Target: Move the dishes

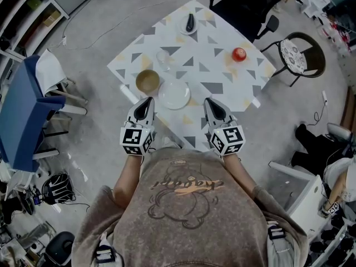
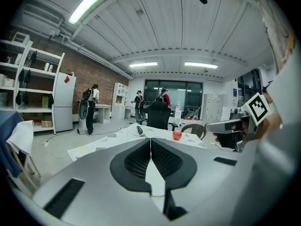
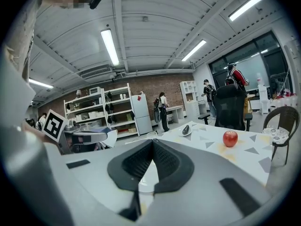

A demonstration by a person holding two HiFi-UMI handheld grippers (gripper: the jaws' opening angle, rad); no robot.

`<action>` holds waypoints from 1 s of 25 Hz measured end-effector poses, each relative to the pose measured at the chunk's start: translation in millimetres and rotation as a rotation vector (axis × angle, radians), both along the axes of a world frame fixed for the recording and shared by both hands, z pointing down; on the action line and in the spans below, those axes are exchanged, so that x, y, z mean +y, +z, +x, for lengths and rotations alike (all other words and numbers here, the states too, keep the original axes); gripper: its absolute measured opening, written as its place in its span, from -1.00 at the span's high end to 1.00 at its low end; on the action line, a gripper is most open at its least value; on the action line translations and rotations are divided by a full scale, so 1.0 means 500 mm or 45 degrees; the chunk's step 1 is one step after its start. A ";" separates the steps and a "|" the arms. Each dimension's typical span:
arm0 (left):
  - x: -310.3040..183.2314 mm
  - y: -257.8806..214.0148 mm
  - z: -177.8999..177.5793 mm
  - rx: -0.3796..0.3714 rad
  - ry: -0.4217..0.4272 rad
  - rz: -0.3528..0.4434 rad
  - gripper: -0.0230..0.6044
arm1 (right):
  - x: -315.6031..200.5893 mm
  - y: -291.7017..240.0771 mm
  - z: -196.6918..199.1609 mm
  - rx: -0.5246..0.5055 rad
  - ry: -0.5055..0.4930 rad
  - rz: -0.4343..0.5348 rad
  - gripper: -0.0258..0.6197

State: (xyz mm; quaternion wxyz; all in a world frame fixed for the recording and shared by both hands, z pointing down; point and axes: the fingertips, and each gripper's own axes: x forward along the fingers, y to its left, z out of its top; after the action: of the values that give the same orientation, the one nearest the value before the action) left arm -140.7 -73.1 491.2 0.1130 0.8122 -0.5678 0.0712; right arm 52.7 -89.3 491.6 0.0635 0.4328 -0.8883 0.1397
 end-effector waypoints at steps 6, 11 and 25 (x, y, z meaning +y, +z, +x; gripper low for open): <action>0.002 -0.009 0.006 0.002 0.004 0.007 0.86 | 0.004 -0.004 -0.001 0.007 0.007 0.011 0.91; 0.003 -0.017 0.008 0.017 0.001 0.016 0.86 | 0.002 -0.008 0.009 0.006 0.017 0.021 0.91; -0.005 -0.060 0.020 0.049 -0.002 0.076 0.86 | -0.010 -0.040 0.029 0.002 0.026 0.079 0.91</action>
State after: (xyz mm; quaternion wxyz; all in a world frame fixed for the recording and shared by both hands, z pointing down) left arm -130.4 -75.4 461.4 0.0995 0.8160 -0.5681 0.0385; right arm 67.0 -94.2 471.6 0.0494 0.4438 -0.8877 0.1122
